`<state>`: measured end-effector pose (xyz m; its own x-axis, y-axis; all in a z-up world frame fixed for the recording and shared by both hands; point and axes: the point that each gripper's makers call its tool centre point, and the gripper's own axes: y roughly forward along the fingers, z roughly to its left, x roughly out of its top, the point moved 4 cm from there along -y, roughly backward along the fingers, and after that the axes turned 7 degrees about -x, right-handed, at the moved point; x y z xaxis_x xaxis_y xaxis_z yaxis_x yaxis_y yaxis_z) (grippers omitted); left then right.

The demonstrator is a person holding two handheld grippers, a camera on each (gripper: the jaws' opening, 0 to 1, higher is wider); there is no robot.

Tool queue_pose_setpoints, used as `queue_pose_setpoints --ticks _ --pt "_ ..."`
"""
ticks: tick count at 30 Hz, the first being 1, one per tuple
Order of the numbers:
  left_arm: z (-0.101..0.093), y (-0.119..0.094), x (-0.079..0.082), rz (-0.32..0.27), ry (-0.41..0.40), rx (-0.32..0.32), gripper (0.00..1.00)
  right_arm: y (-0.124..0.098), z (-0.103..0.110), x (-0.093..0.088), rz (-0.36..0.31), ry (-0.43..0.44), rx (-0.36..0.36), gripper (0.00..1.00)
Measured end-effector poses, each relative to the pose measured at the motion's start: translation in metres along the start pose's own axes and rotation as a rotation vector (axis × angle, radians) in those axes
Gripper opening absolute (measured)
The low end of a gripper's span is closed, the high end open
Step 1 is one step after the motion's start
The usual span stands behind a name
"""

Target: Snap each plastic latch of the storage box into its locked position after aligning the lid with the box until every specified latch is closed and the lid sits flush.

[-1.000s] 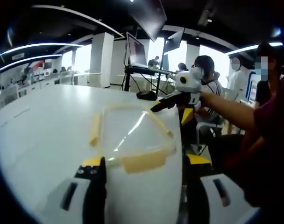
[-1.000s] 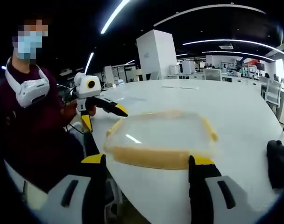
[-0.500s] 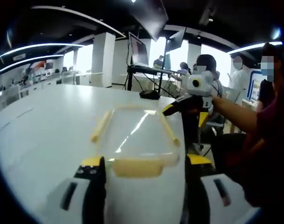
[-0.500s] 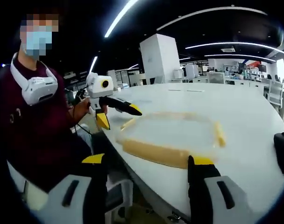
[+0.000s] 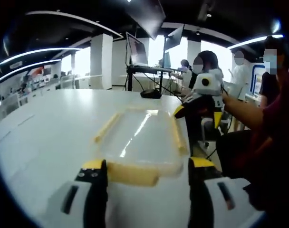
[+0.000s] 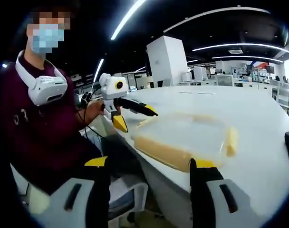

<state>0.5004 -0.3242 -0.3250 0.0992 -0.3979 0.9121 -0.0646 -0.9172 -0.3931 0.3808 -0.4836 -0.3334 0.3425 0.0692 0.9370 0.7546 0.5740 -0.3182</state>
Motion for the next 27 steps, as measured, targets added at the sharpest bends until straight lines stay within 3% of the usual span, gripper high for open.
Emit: queue_pose_setpoints --ticks 13,20,23,27 --pt "0.003 -0.002 -0.001 0.005 0.013 0.001 0.69 -0.002 0.014 -0.002 -0.005 0.017 0.037 0.65" --pt "0.006 -0.005 -0.001 0.004 0.017 -0.001 0.69 -0.010 0.012 -0.002 0.011 0.003 0.011 0.66" --pt "0.009 -0.008 -0.003 0.005 0.021 0.005 0.69 -0.022 0.007 0.008 0.019 -0.042 -0.021 0.66" --pt "0.010 -0.009 -0.005 0.014 0.034 0.007 0.69 -0.032 -0.015 0.023 0.058 -0.190 -0.093 0.65"
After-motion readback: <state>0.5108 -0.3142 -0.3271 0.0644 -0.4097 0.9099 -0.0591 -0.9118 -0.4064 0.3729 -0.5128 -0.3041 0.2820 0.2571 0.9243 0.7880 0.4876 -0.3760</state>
